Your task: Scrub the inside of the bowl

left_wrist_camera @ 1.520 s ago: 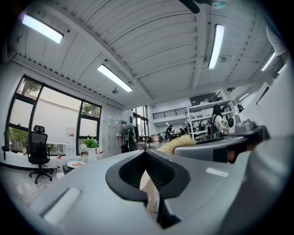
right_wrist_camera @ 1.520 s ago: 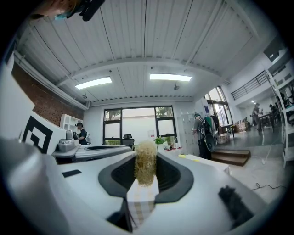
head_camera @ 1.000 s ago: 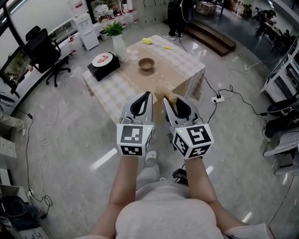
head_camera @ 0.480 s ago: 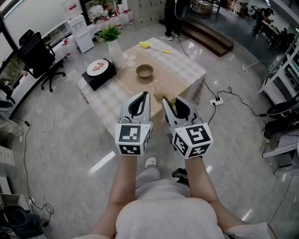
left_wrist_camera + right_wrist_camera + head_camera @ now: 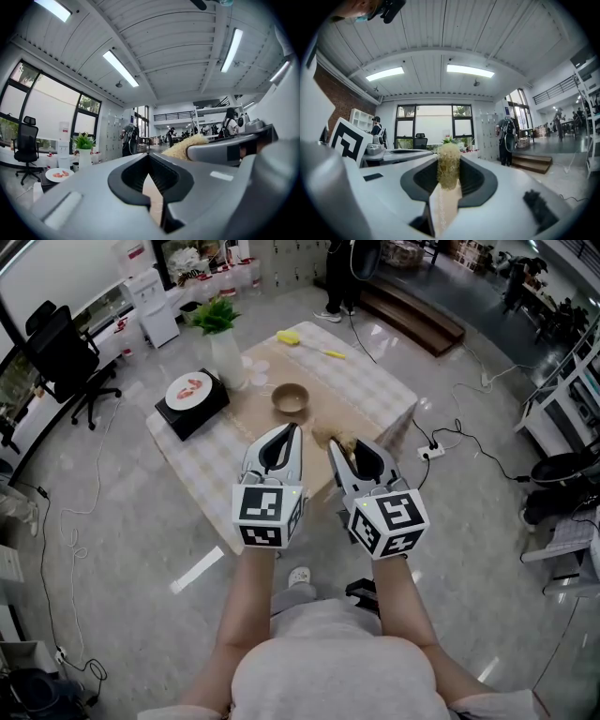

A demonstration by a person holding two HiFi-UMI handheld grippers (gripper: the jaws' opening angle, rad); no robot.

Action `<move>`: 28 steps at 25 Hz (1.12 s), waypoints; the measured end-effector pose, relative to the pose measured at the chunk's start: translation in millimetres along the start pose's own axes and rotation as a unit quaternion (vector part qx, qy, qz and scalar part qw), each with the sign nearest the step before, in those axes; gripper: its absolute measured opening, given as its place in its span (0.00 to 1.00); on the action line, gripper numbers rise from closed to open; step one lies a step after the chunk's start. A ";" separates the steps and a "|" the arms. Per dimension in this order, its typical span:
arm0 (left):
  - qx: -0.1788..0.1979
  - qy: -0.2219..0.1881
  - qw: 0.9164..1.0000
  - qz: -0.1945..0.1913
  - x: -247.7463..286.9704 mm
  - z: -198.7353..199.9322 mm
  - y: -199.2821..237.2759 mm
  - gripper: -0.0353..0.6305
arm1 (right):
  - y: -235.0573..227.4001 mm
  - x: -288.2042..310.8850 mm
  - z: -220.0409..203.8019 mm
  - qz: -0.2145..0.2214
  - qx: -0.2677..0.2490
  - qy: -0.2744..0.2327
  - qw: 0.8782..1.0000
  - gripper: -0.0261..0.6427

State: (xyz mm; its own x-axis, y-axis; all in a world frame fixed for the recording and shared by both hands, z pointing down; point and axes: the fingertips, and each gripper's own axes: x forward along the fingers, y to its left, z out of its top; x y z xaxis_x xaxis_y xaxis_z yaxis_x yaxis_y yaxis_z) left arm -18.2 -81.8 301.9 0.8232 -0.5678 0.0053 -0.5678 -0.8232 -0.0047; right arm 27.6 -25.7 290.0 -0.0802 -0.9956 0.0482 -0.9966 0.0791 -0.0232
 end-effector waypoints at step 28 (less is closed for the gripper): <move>-0.006 0.022 1.000 -0.012 78.2 -27.1 59.4 0.06 | -38.0 108.6 -14.5 0.002 0.004 0.026 1.000 0.19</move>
State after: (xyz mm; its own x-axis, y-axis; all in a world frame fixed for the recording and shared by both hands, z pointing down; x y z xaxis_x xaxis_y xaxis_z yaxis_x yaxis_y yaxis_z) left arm 12.3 -175.1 329.1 0.8359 -0.5467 0.0498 -0.5477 -0.8367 0.0078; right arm 56.5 -136.1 310.7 -0.0854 -0.9914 0.0993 -0.9961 0.0826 -0.0322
